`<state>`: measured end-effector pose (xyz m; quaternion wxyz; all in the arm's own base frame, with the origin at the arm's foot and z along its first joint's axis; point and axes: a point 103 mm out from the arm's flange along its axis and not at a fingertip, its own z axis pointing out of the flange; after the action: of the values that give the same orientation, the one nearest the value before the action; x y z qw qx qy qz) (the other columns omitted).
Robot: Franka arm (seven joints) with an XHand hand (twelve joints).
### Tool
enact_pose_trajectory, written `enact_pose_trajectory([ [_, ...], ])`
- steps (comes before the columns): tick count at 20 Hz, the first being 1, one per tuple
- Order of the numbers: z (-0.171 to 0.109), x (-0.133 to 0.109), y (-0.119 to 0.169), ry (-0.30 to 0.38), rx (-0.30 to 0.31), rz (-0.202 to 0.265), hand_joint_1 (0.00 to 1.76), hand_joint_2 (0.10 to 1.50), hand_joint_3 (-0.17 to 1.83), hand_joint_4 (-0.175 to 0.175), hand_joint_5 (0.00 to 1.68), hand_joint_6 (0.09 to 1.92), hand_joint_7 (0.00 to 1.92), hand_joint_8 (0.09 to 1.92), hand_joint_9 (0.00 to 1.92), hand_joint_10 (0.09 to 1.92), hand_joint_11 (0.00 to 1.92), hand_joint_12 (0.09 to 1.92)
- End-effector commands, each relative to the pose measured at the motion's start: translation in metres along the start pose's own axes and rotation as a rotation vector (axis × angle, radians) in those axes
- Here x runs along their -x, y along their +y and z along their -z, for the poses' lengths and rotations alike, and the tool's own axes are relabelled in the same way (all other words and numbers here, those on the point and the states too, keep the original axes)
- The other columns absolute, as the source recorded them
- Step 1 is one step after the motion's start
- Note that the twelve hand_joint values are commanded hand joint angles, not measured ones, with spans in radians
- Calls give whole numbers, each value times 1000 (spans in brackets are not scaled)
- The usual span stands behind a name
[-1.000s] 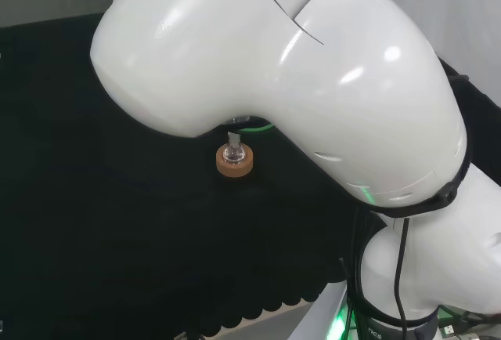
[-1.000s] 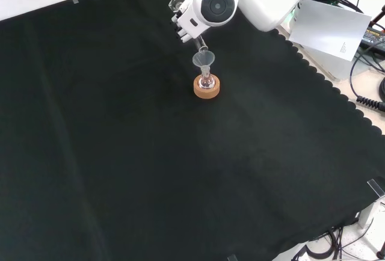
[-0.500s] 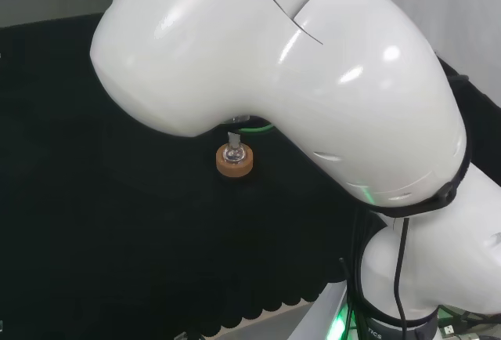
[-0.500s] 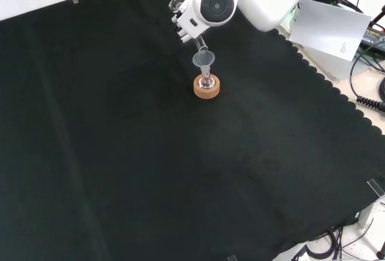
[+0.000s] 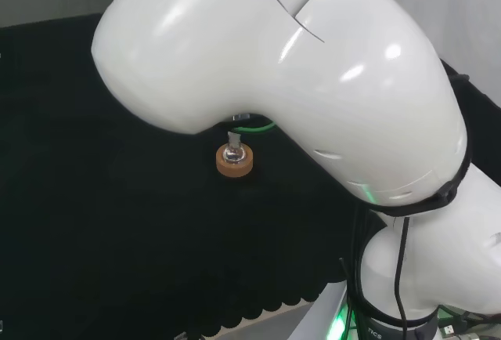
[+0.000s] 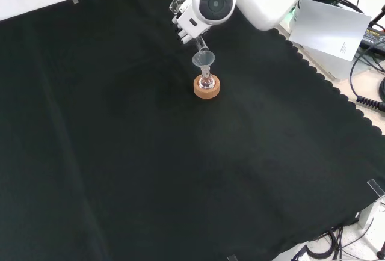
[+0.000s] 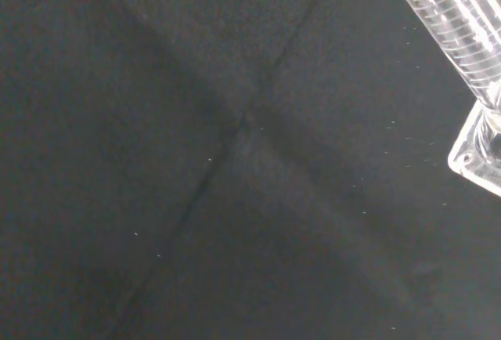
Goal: Pour the water from the graduated cylinder into the round-bottom flask.
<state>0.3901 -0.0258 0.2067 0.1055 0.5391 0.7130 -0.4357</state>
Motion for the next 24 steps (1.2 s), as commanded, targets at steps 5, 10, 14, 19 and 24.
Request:
enact_pose_trajectory([
  [5, -9, 5, 2, 201, 87, 15, 1130, 1177, -2, -175, 876, 1171, 1022, 560, 1309, 142, 1165, 772],
  [10, -7, 4, 3, 246, 144, 26, 1130, 1177, -2, -175, 876, 1172, 1023, 560, 1309, 141, 1166, 772],
  [14, -7, 7, 5, 305, 196, 34, 1130, 1177, -2, -175, 876, 1172, 1023, 559, 1310, 140, 1167, 772],
  [19, -10, 18, 11, 441, 258, 43, 1130, 1177, -2, -175, 876, 1172, 1023, 559, 1310, 140, 1166, 772],
  [24, -10, 26, 21, 529, 316, 63, 1130, 1177, -2, -175, 876, 1172, 1024, 559, 1310, 139, 1166, 772],
])
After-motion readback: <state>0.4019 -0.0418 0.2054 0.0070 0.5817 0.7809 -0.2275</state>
